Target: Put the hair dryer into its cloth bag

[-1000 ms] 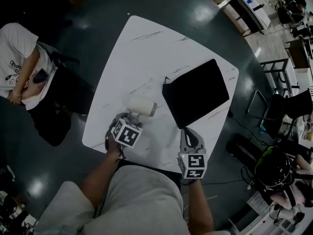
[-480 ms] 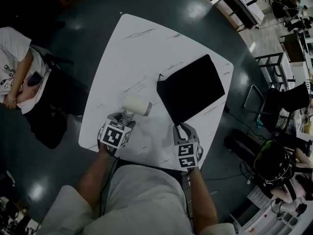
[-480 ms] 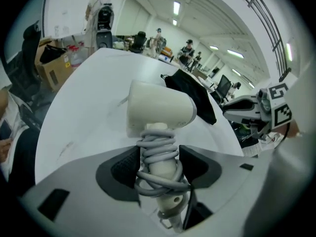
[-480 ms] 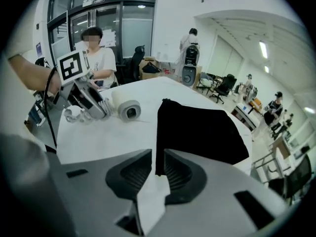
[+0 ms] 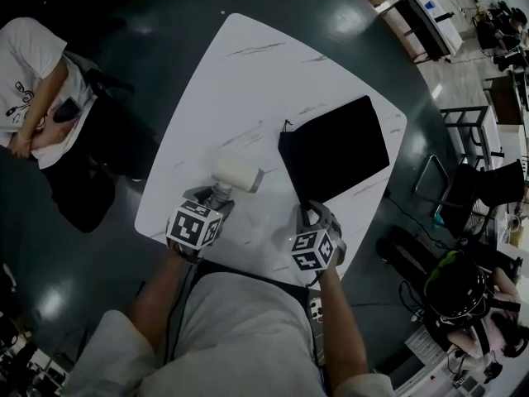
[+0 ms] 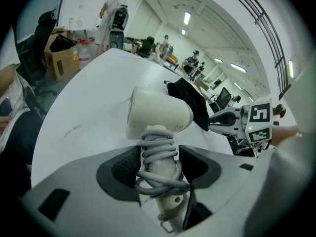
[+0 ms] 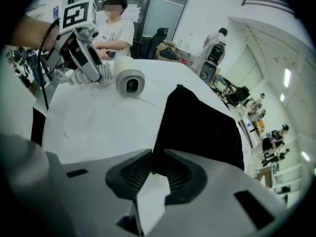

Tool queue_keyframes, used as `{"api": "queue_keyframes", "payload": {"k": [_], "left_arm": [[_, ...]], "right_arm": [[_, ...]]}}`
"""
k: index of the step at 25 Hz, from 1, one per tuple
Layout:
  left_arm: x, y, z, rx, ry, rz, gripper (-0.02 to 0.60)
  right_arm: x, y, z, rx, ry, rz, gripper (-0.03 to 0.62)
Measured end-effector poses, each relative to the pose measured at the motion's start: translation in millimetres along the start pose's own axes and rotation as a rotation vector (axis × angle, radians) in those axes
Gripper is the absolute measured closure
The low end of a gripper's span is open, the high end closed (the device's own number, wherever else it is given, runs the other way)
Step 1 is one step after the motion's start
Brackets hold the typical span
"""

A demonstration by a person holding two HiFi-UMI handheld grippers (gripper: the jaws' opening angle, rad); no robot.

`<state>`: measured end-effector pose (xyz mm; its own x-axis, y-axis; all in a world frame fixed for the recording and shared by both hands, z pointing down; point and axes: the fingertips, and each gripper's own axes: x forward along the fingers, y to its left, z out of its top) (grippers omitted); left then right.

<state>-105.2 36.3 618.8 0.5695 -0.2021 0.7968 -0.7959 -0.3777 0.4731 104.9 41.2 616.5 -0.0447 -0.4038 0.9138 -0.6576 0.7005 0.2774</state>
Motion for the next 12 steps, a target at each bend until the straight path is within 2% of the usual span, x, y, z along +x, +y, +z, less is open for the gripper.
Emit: {"api": "queue_keyframes", "payload": {"k": [6,12], "left_arm": [[-12,-2,2,-0.03,-0.025,-0.007,0.333],[-22,-11,11,-0.003,-0.056,-0.023,0.334]], "right_arm": [[6,-2,-1,-0.033,0.044,0.024,0.513],[13,-7,-2,-0.031,0.078,0.022,0.517]]}}
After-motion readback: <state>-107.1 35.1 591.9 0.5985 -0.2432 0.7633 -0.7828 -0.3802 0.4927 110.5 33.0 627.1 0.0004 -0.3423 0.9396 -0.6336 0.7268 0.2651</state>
